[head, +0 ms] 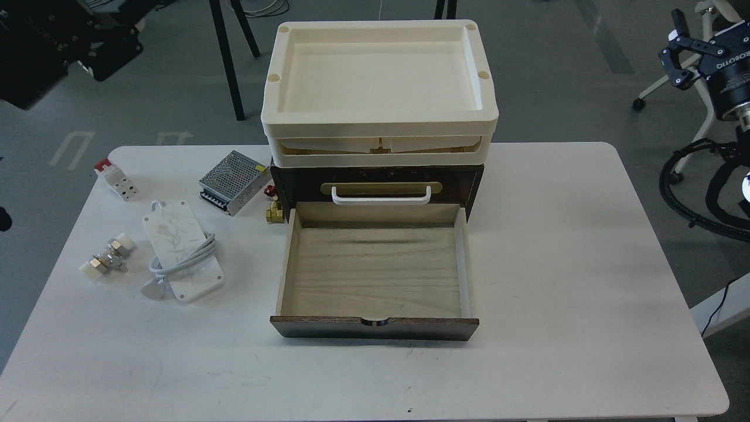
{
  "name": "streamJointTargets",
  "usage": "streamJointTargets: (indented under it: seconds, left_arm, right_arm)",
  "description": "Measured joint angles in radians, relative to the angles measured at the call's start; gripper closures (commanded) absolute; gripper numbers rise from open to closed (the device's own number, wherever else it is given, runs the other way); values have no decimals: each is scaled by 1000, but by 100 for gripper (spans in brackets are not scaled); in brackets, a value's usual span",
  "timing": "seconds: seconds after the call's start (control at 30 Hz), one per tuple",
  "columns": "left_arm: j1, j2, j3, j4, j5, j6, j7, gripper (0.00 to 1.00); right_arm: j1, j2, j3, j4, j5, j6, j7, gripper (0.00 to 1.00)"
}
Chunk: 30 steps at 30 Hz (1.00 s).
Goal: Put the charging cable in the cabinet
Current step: 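Move the left gripper toward the white coiled charging cable, then close the left gripper on the white charging cable coil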
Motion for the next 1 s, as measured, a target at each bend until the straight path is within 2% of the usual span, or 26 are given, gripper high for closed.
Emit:
streamJointTargets:
  seconds: [0.13,0.23,0.33,0.43,0.67,1.0]
  left_arm:
    - [-7,75,217,-15,393,7,-47,1]
    - [-11,88,331,20,650,84,-77,1]
    - [-3,83,388,104,901,153,-98,1]
    - [1,49,408,161,1079,173,-116,1]
    - [4,-83,427,292,1212,176,-122,1]
    - [-9,-234,488,526,1250,189,-120,1]
  right_arm:
    - [-41,-24,1,3,15,0,0,0]
    - [-55,-36,3,3,39,0,0,0]
    - [-59,-42,4,2,60,0,0,0]
    - [-60,-42,7,2,65,0,0,0]
    - [-61,-42,9,3,67,0,0,0]
    - [-66,-43,8,-3,66,0,0,0]
